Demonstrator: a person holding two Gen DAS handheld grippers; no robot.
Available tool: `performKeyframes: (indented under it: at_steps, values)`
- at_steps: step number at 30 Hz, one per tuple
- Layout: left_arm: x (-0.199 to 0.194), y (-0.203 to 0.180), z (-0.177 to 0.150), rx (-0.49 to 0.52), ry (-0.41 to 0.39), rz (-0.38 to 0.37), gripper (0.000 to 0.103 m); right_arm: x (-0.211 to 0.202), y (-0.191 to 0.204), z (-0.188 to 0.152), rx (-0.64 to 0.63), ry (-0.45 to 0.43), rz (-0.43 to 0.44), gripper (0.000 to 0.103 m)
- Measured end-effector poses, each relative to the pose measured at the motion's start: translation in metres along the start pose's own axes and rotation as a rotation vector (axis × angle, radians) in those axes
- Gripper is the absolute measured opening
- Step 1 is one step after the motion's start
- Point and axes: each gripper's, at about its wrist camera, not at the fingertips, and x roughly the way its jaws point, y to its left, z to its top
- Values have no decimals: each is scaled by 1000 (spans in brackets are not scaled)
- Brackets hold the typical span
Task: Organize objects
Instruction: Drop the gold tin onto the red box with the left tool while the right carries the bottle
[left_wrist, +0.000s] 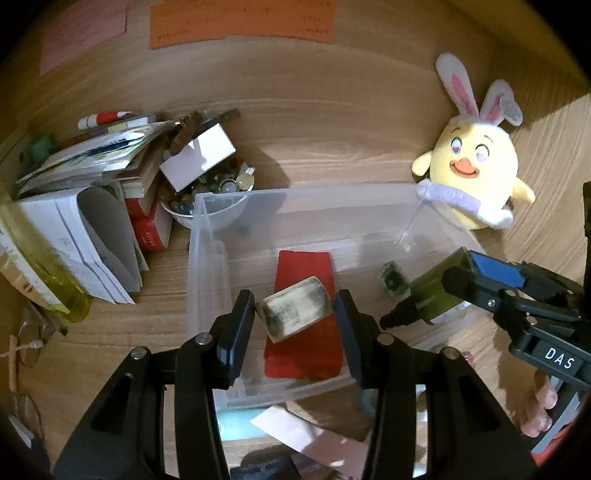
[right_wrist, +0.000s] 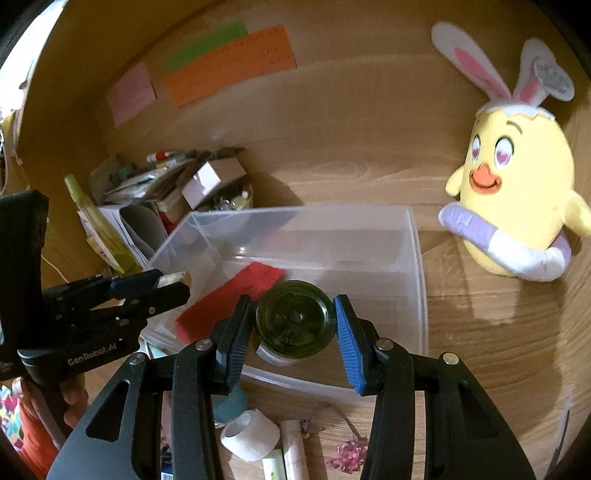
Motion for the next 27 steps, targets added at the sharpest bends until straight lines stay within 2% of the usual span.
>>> performKeyframes:
  at_steps: [6, 10, 19, 21, 25, 27]
  values:
    - [8, -1, -1, 14, 12, 2, 45, 9, -10, -1, 42, 28, 62, 41]
    - [12, -2, -1, 23, 17, 7, 45, 10, -11, -1, 44, 28, 62, 41]
    - [13, -5, -2, 43, 26, 8, 46, 18, -11, -1, -9, 47, -91, 41]
    - [8, -7, -1, 48, 13, 10, 49, 19, -10, -2, -27, 50, -106, 41]
    - [-4, -6, -1, 52, -18, 13, 61, 22, -5, -4, -63, 57, -130, 41]
    - [-14, -5, -2, 51, -35, 14, 63, 21, -4, -5, -74, 54, -147, 41]
